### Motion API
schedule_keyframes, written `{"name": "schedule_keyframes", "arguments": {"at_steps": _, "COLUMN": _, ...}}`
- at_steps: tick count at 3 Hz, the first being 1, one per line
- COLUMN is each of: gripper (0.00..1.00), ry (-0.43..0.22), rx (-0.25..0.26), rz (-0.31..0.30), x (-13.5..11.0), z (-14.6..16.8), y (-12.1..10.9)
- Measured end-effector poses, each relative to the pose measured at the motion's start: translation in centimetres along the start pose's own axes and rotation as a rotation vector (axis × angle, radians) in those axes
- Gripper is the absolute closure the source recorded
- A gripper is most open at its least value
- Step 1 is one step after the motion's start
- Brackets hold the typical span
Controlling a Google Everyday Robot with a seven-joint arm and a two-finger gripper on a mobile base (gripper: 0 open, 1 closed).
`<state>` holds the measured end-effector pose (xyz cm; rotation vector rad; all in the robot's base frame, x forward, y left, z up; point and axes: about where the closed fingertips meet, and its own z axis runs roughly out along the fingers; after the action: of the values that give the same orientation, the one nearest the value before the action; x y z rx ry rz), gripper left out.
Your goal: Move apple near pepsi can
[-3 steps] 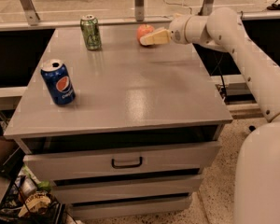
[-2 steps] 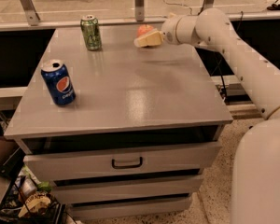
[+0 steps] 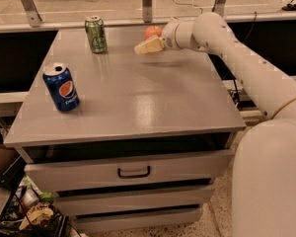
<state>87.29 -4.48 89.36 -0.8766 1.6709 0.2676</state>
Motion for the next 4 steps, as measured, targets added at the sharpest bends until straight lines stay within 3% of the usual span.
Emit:
{"name": "schedule_keyframes", "arguments": {"at_steps": 2, "gripper": 0.0, "ry": -0.005, "rx": -0.123, "rz": 0.137, "x": 1.14, "z": 0.15, "y": -1.06}}
{"name": "schedule_keyframes", "arguments": {"at_steps": 4, "gripper": 0.41, "ry": -0.02, "rx": -0.202, "rz": 0.163, "x": 0.5, "z": -0.06, "y": -0.84}}
